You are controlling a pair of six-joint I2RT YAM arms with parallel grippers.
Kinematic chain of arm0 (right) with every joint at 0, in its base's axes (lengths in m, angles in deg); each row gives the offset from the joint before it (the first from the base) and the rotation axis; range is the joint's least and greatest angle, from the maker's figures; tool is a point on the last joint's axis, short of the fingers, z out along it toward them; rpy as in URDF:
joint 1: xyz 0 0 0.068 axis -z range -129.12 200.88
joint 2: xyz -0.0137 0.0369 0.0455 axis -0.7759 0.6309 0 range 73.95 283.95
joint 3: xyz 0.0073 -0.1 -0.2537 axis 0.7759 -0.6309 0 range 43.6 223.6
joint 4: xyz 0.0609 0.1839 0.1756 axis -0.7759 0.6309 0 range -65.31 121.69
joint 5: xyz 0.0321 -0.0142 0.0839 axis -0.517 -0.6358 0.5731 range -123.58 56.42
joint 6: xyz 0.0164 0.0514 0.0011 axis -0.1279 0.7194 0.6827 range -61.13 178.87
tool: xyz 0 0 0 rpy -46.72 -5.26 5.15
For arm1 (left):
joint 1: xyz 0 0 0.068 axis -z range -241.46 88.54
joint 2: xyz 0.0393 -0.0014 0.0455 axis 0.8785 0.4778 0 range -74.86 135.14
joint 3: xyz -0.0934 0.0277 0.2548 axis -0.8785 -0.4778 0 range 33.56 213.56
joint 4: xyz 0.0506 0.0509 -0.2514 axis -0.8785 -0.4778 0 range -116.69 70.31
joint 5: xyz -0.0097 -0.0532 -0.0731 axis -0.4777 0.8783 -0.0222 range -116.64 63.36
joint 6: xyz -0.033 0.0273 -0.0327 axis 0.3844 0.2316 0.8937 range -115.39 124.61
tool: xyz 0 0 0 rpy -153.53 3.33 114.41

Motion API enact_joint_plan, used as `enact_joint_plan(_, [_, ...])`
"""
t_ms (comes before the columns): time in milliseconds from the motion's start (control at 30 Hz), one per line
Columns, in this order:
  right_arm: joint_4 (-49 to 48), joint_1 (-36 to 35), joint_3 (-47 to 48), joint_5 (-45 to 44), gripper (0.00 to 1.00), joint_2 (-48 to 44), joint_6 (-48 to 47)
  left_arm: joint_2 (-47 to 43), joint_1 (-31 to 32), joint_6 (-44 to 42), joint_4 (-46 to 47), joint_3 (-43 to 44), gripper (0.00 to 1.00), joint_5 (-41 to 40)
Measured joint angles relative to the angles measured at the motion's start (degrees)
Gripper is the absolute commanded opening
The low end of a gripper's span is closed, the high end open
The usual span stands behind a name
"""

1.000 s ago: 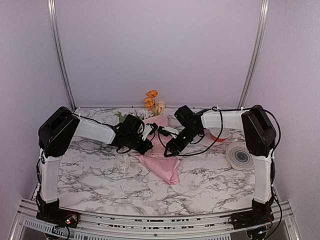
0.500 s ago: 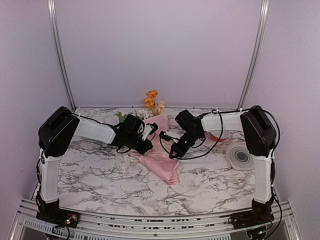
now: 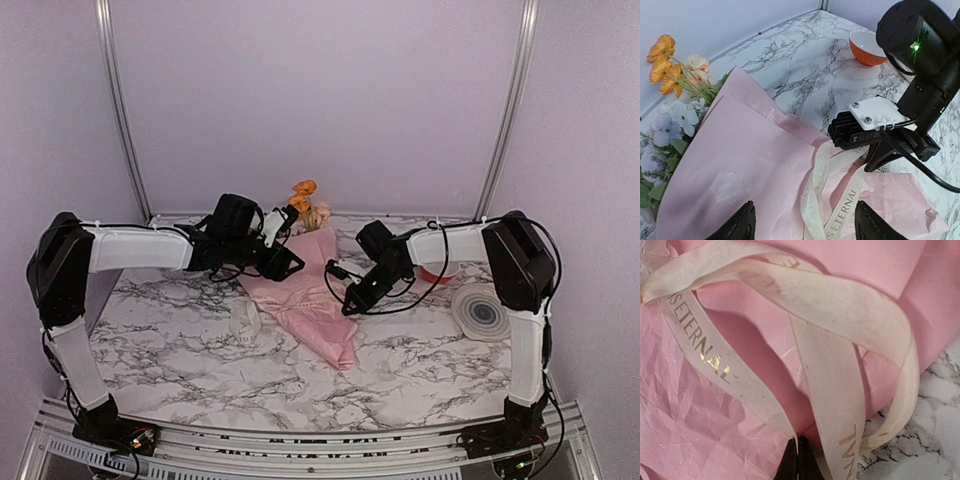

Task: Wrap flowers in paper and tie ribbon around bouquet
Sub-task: Cross the ribbon over the folded bouquet, then tie the ribbon on the folded bouquet.

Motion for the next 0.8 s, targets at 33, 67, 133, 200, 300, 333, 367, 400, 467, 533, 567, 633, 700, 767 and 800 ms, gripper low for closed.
enact_joint_plan(33, [-0.1, 0.0, -0.1, 0.0, 0.0, 0.0, 0.2, -1.9, -0.6, 0.2, 0.0, -1.1, 0.65, 0.1])
enact_joint_plan(67, [-0.3, 0.0, -0.2, 0.0, 0.0, 0.0, 0.4, -4.2, -1.2, 0.8, -0.3, -2.7, 0.62, -0.2])
enact_joint_plan(133, [-0.6, 0.0, -0.3, 0.0, 0.0, 0.0, 0.7, -8.3, -2.0, 2.6, -1.7, -6.7, 0.56, -1.9])
enact_joint_plan(200, [-1.0, 0.0, -0.4, 0.0, 0.0, 0.0, 0.9, -11.3, -2.4, 5.2, -4.3, -10.7, 0.57, -3.8])
enact_joint_plan(300, [-1.5, 0.0, -0.6, 0.0, 0.0, 0.0, 1.0, -14.2, -1.9, 8.3, -7.0, -18.5, 0.67, -4.6])
enact_joint_plan(333, [-1.7, 0.0, -0.6, 0.1, 0.0, 0.0, 1.1, -14.9, -1.0, 9.2, -8.0, -21.8, 0.68, -5.3])
enact_joint_plan(367, [-1.9, 0.0, -0.7, 0.1, 0.0, 0.0, 1.2, -15.2, 0.1, 9.4, -9.2, -24.3, 0.68, -5.8])
enact_joint_plan(400, [-2.0, 0.0, -0.8, 0.2, 0.0, 0.0, 1.2, -15.4, 1.7, 9.6, -10.4, -26.3, 0.68, -6.4])
enact_joint_plan(467, [-2.2, 0.0, -0.8, 0.3, 0.0, 0.0, 1.4, -15.4, 4.7, 9.8, -12.7, -28.4, 0.68, -7.3])
enact_joint_plan(533, [-2.3, 0.0, -0.8, 0.3, 0.0, 0.0, 1.6, -15.1, 6.8, 10.2, -14.0, -28.3, 0.66, -8.9])
enact_joint_plan(567, [-2.3, 0.0, -0.8, 0.3, 0.0, 0.0, 1.7, -14.6, 7.0, 10.5, -15.1, -27.4, 0.64, -10.2])
enact_joint_plan(633, [-2.3, 0.0, -0.9, 0.3, 0.0, 0.0, 1.9, -11.6, 6.8, 11.7, -17.3, -23.9, 0.56, -13.1])
enact_joint_plan(700, [-2.4, 0.0, -0.9, 0.4, 0.0, -0.1, 2.0, -9.4, 6.6, 12.6, -17.9, -21.9, 0.39, -15.1])
enact_joint_plan(767, [-2.6, 0.0, -0.9, 0.4, 0.0, -0.1, 2.1, -8.6, 6.5, 13.5, -18.2, -21.1, 0.22, -16.9])
enact_joint_plan(800, [-2.6, 0.1, -0.9, 0.4, 0.0, -0.1, 2.1, -8.5, 6.4, 14.1, -18.3, -21.0, 0.13, -17.6])
